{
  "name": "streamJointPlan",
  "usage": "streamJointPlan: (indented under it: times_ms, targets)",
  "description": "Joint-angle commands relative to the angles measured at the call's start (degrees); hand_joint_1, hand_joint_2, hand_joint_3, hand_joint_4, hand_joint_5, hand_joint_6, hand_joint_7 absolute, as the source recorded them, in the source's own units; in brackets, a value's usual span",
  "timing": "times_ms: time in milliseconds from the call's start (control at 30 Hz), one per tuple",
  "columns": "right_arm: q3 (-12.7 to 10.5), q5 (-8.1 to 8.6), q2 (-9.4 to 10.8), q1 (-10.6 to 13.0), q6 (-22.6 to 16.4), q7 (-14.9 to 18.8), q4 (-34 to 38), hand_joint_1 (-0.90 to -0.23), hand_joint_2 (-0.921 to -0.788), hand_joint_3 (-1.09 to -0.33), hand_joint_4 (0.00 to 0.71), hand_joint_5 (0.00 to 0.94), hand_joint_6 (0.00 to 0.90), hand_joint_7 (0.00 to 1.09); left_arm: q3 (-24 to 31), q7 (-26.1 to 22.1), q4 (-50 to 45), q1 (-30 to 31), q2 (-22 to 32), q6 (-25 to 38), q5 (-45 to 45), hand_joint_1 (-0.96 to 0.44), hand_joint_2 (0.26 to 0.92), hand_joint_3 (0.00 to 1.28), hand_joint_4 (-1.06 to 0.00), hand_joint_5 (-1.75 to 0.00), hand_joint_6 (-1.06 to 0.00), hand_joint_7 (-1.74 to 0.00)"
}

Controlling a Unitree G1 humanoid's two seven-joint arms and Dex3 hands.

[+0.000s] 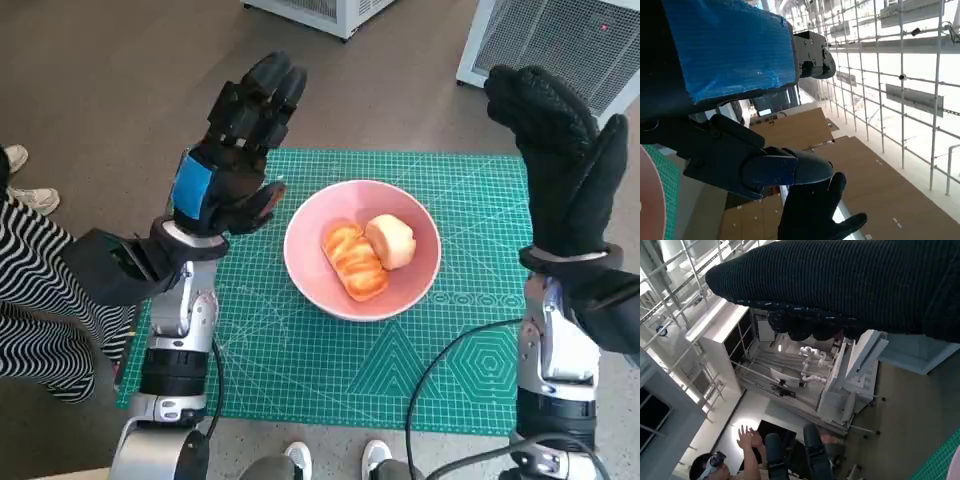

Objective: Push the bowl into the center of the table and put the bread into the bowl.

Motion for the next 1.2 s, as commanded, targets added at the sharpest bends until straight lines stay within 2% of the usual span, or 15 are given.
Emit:
streamJointPlan:
  times_ms: [33,200,833,1200]
  targets:
    - [-0.5,0.32,0.3,1.6,0.6,0.0,0.7,-0.712,-0.921,-0.697,0.131,0.0,0.04,0.55,-0.4,0.8,-0.9,0.0,-0.4,-1.2,1.0,-0.65,0.921,0.28,-0.06,-0.05,0.0,-0.46]
    - [-0.8,0.81,0.5,1.8,0.7,0.2,0.8,-0.714,-0.921,-0.697,0.131,0.0,0.042,0.55,-0.6,1.1,-0.8,-0.1,-0.3,-1.5,1.1,-0.65,0.921,0.28,-0.06,-0.05,0.0,-0.47]
    - [-0.8,0.34,0.9,3.9,1.5,-0.6,-2.1,-0.728,-0.921,-0.693,0.131,0.0,0.034,0.55,-1.0,1.4,-1.3,-0.2,0.0,-0.5,0.9,-0.65,0.921,0.26,-0.06,-0.05,0.0,-0.47]
    - [-0.9,0.24,1.0,4.1,1.2,-0.5,-2.3,-0.726,-0.921,-0.692,0.131,0.0,0.033,0.55,-1.4,1.5,-1.8,-0.3,0.1,0.0,0.9,-0.65,0.921,0.26,-0.07,-0.05,0.0,-0.47]
